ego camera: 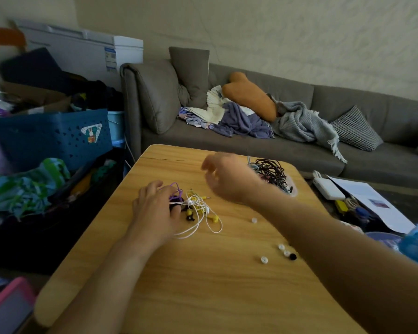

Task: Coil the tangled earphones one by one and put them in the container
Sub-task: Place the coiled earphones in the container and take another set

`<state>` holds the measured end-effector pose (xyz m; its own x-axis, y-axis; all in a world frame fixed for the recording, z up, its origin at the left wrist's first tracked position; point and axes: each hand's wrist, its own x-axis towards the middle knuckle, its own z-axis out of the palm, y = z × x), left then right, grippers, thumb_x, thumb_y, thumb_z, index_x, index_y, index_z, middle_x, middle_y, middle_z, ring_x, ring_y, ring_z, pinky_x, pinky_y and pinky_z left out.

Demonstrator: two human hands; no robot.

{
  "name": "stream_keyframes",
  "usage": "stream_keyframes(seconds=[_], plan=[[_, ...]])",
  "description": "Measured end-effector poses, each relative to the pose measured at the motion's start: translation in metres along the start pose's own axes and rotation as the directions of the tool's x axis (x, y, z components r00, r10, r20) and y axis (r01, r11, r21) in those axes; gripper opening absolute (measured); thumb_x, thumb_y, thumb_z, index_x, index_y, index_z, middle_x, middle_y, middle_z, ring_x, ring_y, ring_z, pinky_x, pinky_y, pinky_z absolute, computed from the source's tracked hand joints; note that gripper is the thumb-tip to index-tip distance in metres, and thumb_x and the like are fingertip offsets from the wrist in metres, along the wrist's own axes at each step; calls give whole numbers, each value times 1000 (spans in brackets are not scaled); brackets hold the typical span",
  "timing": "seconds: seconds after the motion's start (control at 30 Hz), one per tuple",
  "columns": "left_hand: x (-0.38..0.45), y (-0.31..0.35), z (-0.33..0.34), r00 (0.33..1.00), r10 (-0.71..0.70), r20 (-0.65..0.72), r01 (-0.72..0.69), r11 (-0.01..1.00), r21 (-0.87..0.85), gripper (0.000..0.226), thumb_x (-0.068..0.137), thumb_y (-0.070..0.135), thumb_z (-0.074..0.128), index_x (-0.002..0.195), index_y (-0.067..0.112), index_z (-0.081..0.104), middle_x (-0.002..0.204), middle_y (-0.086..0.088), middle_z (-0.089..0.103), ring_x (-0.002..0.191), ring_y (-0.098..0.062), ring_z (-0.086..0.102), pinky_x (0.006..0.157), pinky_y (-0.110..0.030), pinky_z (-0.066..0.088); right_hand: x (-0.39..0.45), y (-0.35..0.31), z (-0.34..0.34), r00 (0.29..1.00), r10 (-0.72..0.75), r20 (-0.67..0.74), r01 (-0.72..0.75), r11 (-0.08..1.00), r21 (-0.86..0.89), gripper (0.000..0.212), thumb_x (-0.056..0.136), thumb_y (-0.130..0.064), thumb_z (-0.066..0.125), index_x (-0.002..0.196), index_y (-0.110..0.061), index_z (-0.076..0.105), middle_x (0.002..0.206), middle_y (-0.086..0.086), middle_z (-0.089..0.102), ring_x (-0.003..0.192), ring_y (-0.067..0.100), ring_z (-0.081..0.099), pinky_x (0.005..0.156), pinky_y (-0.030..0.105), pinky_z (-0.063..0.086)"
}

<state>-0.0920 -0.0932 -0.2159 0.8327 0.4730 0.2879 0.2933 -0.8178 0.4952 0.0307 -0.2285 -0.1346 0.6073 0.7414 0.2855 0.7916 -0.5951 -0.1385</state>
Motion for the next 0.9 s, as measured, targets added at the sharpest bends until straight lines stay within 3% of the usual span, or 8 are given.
stream_keyframes(seconds=[0.1,0.17,0.27,0.33,0.47,0.6,0.73,0.9], plan=[[1,-6,-1,997,-63,41,63,998,-8,52,95,29,56,143,16,41,143,-8,40,132,-27,36,107,-39,34,-1,-18,40,968,42,245,-51,998,31,48,92,-37,61,136,-23,50,128,9,52,113,27,57,97,41,52],[3,-11,-1,994,-100,44,103,993,-56,47,97,29,51,141,12,44,133,-11,52,123,-29,47,101,-38,39,0,-17,60,943,102,317,-111,994,9,56,90,-44,62,141,-26,47,131,13,47,114,32,55,99,41,49],[5,-17,-5,989,-130,-69,120,984,-134,34,101,27,43,123,7,59,120,-14,62,112,-30,55,88,-34,41,-4,-11,71,956,148,254,-190,971,148,40,92,-38,62,130,-26,59,126,11,55,98,23,61,84,30,50],[5,-18,-10,963,-199,-181,158,963,-219,32,102,26,42,118,8,63,116,-10,65,105,-25,58,78,-28,38,-10,-8,71,967,165,193,-208,951,228,32,91,-31,64,122,-23,64,122,7,63,94,20,64,79,31,53],[8,-26,-15,878,-319,-357,173,907,-385,29,98,25,53,120,9,62,110,-11,67,100,-25,63,79,-24,41,-22,-6,67,977,170,128,-200,940,276,28,94,-21,59,119,-21,70,116,5,69,100,22,65,79,28,50],[6,-26,-23,804,-380,-457,95,841,-532,35,92,14,64,124,2,57,112,-9,63,71,1,61,64,4,37,-29,-8,65,978,173,113,-195,954,227,30,95,-19,54,120,-23,71,119,8,65,107,25,62,91,38,51],[4,-25,-31,759,-382,-527,-80,748,-659,43,85,9,72,125,6,56,118,-11,61,87,-9,66,65,-5,51,-33,-15,59,963,227,146,-261,924,280,39,85,-20,56,120,-32,67,123,0,63,123,25,49,104,51,43],[-11,10,-44,814,-281,-509,-222,659,-719,42,85,5,72,124,6,56,109,1,65,90,-5,69,69,-11,54,-46,-35,37,976,218,2,-185,826,532,46,83,-28,71,127,-31,60,123,-7,59,116,9,51,101,34,46]])
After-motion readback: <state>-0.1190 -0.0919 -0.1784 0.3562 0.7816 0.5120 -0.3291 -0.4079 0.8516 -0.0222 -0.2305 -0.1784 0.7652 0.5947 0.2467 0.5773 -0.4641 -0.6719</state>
